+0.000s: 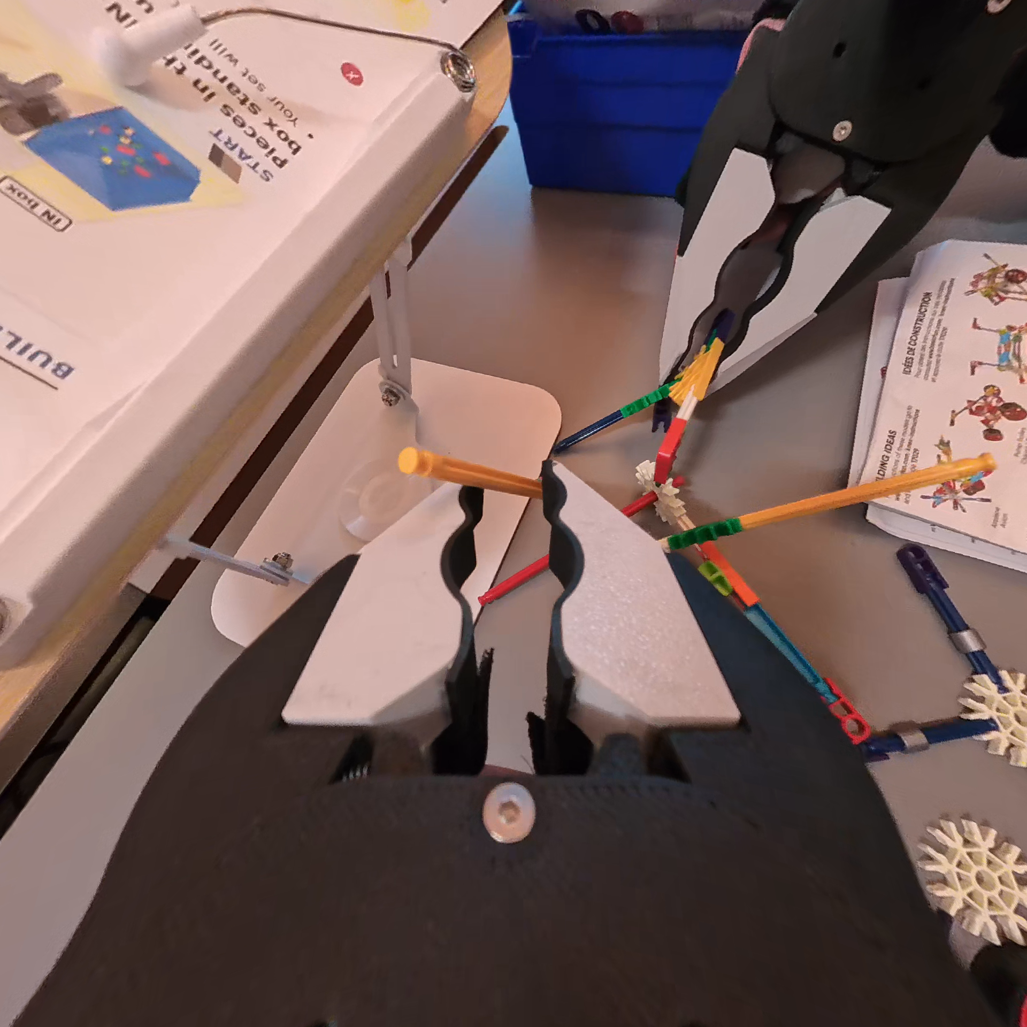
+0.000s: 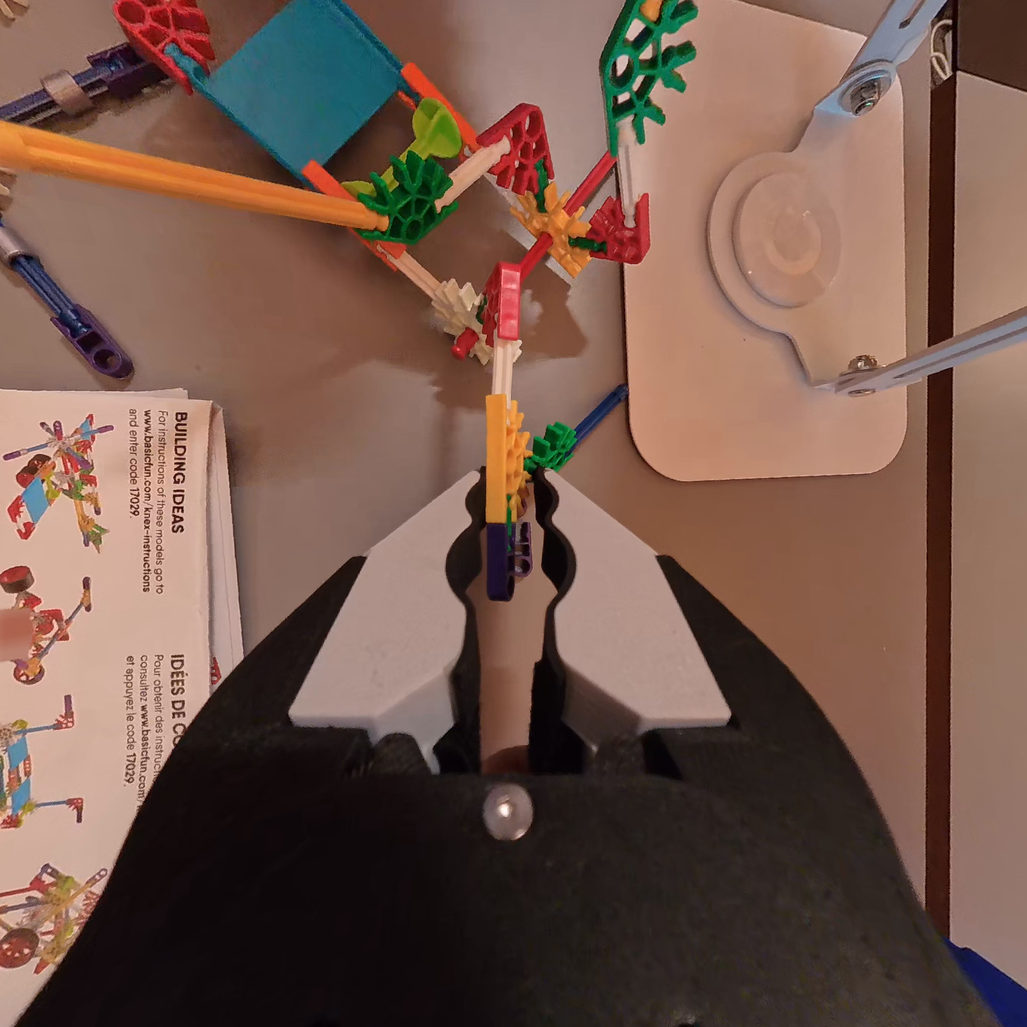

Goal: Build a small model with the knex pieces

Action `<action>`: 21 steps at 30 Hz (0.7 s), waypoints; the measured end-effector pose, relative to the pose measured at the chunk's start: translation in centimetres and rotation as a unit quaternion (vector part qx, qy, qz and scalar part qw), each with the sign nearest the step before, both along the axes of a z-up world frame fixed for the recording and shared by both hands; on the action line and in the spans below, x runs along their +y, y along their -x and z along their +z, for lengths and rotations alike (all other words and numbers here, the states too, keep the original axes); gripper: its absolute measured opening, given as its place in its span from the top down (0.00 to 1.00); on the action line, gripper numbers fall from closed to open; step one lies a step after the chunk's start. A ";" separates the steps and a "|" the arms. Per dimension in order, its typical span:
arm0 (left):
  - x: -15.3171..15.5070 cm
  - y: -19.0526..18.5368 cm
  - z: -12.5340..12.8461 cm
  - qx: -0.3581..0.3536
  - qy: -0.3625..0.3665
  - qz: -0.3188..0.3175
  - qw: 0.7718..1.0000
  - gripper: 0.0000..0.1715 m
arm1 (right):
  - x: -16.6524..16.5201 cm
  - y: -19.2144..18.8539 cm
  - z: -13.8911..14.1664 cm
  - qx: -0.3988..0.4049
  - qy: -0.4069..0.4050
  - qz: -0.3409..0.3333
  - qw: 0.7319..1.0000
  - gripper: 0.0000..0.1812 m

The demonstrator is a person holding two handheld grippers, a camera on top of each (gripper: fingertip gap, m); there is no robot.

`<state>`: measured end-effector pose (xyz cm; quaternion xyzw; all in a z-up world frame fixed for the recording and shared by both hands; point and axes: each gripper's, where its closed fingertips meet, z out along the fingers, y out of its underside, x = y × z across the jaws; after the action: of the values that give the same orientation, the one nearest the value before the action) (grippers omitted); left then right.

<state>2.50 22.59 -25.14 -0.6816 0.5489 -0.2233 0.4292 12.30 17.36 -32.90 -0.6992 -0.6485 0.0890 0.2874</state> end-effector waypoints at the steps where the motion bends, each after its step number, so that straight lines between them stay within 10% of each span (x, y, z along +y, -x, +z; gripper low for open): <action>1: 0.0 0.0 0.0 0.003 -0.004 0.001 1.000 0.89 | 0.0 0.0 0.0 -0.001 -0.001 0.001 1.000 0.92; 21: 4.8 1.9 -1.9 -0.061 0.040 0.105 0.992 0.79 | -0.2 0.0 -0.1 -0.005 -0.001 0.007 1.000 0.93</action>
<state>0.60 27.37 -27.00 -0.7371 0.4377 -0.2403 0.4554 12.25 17.13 -32.97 -0.6946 -0.6550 0.0867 0.2845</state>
